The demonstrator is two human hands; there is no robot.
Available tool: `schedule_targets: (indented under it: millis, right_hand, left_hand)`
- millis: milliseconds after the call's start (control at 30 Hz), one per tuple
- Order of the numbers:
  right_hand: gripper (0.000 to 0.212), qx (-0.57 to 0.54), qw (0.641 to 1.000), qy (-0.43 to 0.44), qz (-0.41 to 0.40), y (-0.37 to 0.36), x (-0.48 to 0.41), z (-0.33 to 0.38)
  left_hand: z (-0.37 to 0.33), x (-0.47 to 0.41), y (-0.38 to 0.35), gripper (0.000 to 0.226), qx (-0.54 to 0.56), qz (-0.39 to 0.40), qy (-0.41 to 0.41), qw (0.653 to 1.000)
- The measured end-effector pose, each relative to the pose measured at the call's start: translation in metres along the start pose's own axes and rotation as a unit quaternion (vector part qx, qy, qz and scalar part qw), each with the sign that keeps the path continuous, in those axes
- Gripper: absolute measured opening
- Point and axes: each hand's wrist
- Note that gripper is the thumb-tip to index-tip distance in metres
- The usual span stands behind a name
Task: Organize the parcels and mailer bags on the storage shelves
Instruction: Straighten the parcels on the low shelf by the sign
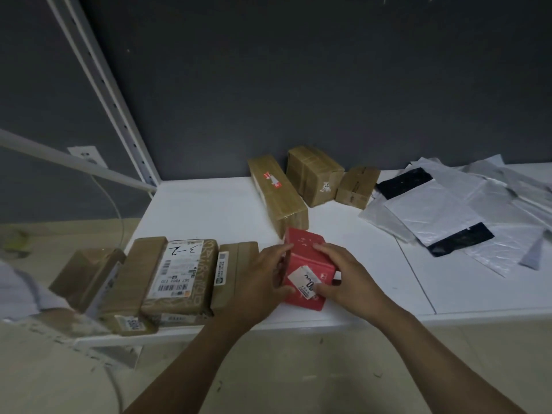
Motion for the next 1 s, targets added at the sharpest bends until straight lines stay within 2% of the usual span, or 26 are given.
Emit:
schedule_targets:
  millis: [167, 267, 367, 433, 467, 533, 633, 733, 800, 900, 1000]
  right_hand:
    - [0.068, 0.073, 0.997, 0.019, 0.019, -0.004, 0.003, -0.011]
    - [0.066, 0.167, 0.983, 0.055, 0.046, -0.007, 0.003, -0.016]
    - [0.066, 0.18, 0.979, 0.075, 0.057, -0.013, 0.002, -0.02]
    - [0.067, 0.161, 0.982, 0.072, 0.067, -0.014, 0.002, -0.021]
    - [0.067, 0.154, 0.983, 0.071, 0.074, -0.015, 0.001, -0.021]
    - [0.066, 0.157, 0.981, 0.076, 0.09, -0.017, 0.001, -0.019]
    - [0.063, 0.174, 0.975, 0.093, 0.105, -0.022, -0.001, -0.016]
    - [0.063, 0.179, 0.973, 0.104, 0.105, -0.028, -0.002, -0.015]
    - [0.063, 0.178, 0.973, 0.101, 0.109, -0.031, -0.004, -0.013]
    - [0.061, 0.189, 0.969, 0.104, 0.118, -0.032, -0.006, -0.006]
    - [0.059, 0.226, 0.958, 0.097, 0.147, -0.027, -0.007, 0.0]
  left_hand:
    - [0.006, 0.001, 0.008, 0.068, -0.143, -0.027, -0.003, 0.989]
    - [0.008, 0.003, 0.029, 0.071, -0.246, -0.031, -0.046, 0.968]
    - [0.017, 0.003, 0.048, 0.077, -0.394, -0.055, -0.051, 0.916]
    - [0.025, 0.004, 0.06, 0.084, -0.473, -0.071, 0.003, 0.878]
    - [0.029, 0.006, 0.064, 0.087, -0.487, -0.075, 0.037, 0.87]
    - [0.039, 0.01, 0.069, 0.094, -0.472, -0.097, 0.068, 0.874]
    - [0.041, 0.012, 0.071, 0.097, -0.44, -0.104, 0.064, 0.89]
    - [0.039, 0.011, 0.072, 0.095, -0.449, -0.102, 0.045, 0.887]
    - [0.039, 0.011, 0.073, 0.1, -0.449, -0.091, 0.058, 0.887]
    - [0.039, 0.011, 0.073, 0.089, -0.471, -0.079, 0.081, 0.875]
    - [0.037, 0.011, 0.075, 0.094, -0.476, -0.069, 0.091, 0.872]
Point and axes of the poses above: each hand's wrist, its own x-axis away from the middle knuckle, its own y-axis out of the back of the hand, z = x × y, and after that the axes turned 12 degrees about y, right-handed
